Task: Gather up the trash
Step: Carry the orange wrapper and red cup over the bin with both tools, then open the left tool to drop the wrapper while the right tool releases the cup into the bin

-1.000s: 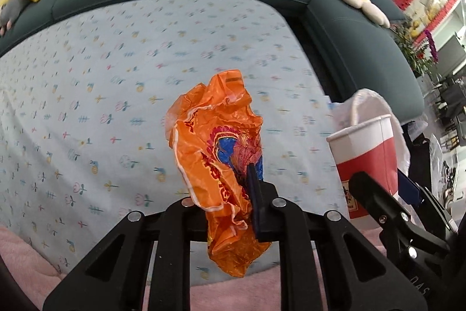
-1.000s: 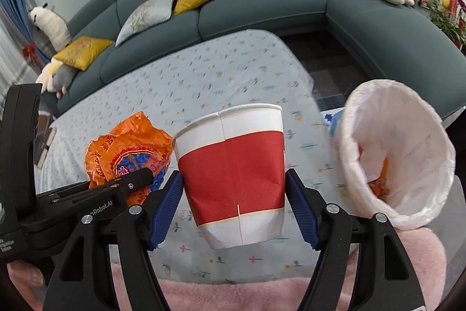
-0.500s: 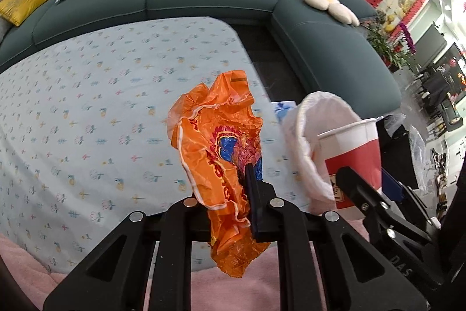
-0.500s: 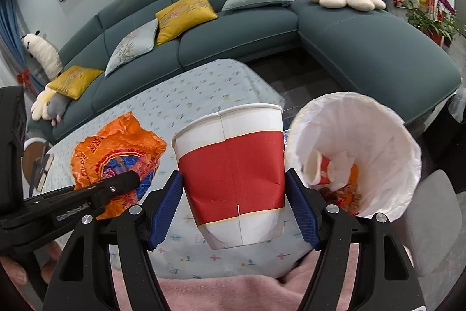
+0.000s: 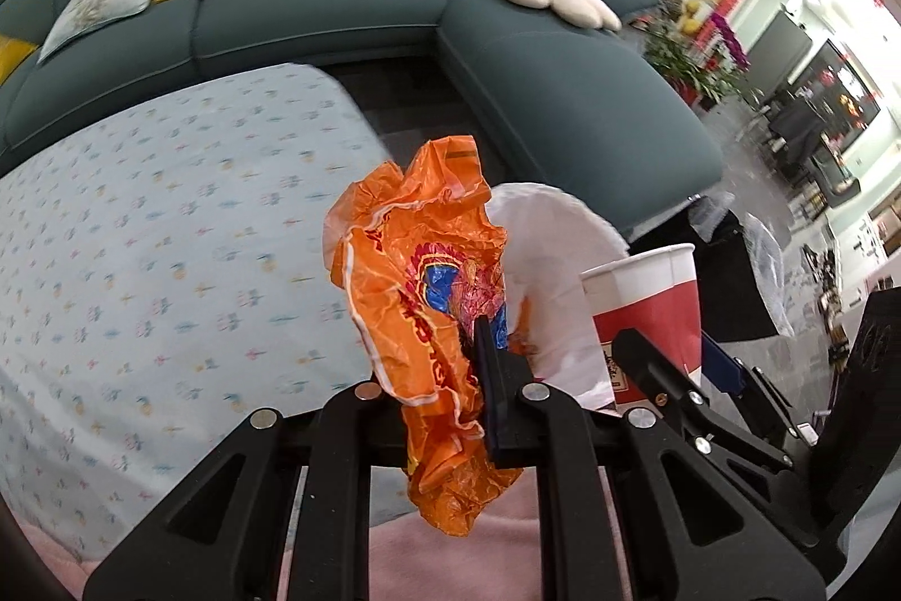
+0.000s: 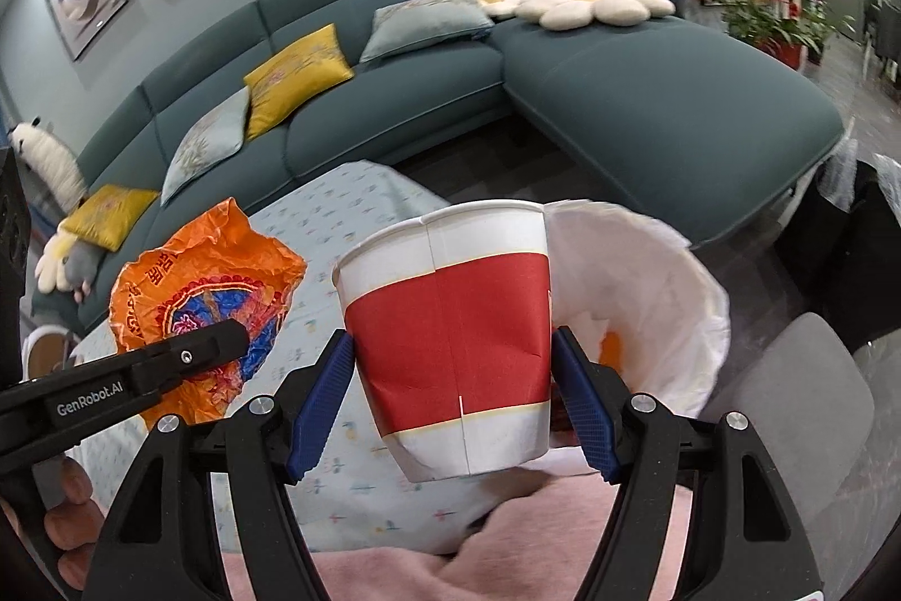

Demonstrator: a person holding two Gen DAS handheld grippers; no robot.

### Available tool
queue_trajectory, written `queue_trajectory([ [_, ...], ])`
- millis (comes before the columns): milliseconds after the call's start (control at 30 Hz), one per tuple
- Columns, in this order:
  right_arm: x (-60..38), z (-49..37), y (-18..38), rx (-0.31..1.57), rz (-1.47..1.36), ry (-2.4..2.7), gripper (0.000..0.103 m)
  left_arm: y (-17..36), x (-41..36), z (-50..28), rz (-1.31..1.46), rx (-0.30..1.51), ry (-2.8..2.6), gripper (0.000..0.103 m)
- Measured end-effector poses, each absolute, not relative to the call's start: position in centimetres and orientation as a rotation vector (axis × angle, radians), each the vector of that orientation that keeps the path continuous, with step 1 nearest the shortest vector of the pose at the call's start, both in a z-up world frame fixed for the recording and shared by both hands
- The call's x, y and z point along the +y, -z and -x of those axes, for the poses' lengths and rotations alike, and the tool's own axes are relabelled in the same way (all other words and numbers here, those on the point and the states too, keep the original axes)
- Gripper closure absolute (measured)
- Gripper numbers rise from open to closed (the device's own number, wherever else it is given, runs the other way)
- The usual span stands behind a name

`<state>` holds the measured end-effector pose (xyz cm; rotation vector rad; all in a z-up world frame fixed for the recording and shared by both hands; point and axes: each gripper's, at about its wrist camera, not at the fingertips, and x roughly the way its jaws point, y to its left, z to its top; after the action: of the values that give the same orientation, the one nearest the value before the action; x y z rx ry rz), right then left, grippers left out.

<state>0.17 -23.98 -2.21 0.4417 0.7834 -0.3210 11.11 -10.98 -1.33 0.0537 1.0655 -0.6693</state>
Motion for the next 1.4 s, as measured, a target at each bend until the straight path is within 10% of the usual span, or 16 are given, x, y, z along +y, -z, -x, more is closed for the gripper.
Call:
queue_trajectory([
  [767, -31.3, 1.4, 3.9, 0.795, -0.511, 0.448, 0.035, 3.6, -20.5, -10.9, -0.151, 1.117, 0.793, 0.086],
  [1400, -31.5, 0.9, 4.4, 0.800, -0.520, 0.468, 0.035, 3.9, -21.1, -11.1, -0.138, 1.110, 0.770, 0.057],
])
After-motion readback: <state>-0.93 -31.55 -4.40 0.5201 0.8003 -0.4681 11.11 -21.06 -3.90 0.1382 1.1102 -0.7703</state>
